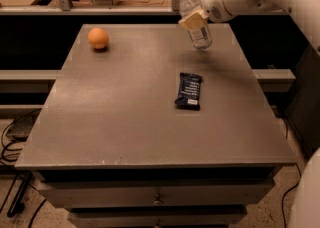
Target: Knock blue plastic bottle over
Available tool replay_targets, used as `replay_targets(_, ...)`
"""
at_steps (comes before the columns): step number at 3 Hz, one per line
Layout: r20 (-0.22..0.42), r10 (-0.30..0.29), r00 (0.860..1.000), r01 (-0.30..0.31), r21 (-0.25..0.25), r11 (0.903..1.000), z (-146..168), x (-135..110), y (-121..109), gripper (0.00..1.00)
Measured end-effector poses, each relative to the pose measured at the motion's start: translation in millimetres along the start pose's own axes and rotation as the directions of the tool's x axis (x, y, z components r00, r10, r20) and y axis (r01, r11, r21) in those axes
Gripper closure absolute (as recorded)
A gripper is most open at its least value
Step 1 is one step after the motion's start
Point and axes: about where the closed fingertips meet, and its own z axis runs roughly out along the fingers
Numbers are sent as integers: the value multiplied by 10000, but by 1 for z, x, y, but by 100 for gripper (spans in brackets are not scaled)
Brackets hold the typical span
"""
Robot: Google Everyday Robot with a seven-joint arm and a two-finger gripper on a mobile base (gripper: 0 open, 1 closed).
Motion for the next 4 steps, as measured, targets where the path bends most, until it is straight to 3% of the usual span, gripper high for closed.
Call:
replay_targets(1, -1188, -1601, 9799, 1573, -327, 9870, 6, -3, 13, 92)
replay_targets(2, -1806, -2522, 9507, 2339, -1170, 9652, 18, 0, 36, 69)
replay_targets(3, -1834, -2849, 9409, 2503, -1907, 9492, 28, -2, 62, 46)
replay_targets(4, -1631, -2836, 9450, 2377, -2533, 9377, 37, -6, 86, 23)
